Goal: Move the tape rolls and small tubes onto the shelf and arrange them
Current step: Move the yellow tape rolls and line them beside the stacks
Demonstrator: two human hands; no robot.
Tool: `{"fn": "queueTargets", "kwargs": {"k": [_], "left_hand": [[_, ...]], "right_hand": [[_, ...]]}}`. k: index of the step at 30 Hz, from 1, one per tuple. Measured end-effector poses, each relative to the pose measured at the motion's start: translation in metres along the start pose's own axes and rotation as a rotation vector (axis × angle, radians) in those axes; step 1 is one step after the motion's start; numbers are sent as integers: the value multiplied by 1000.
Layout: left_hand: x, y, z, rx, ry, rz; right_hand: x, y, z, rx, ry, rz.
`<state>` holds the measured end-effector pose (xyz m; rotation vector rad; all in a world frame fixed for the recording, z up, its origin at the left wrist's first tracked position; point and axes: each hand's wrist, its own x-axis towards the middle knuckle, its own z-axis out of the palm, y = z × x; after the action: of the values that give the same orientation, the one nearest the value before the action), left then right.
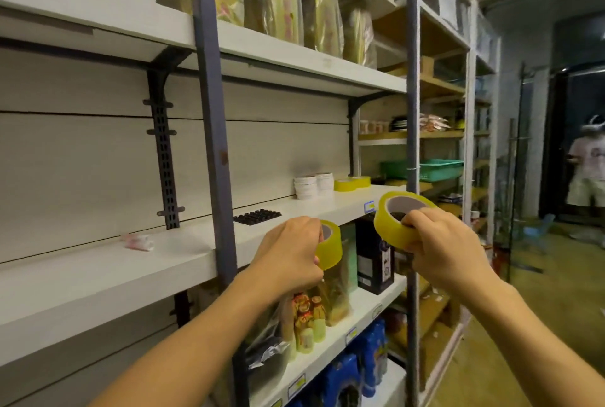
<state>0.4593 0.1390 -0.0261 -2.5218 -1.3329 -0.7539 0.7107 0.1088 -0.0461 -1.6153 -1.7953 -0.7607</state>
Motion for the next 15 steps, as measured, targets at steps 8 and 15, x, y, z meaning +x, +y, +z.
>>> {"fn": "queueTargets", "kwargs": {"k": [8, 15], "left_hand": [[104, 28, 46, 51, 63, -32], [158, 30, 80, 62, 50, -80]], "right_hand": [[40, 101, 41, -54, -62, 44], [66, 139, 85, -34, -119, 41]]}}
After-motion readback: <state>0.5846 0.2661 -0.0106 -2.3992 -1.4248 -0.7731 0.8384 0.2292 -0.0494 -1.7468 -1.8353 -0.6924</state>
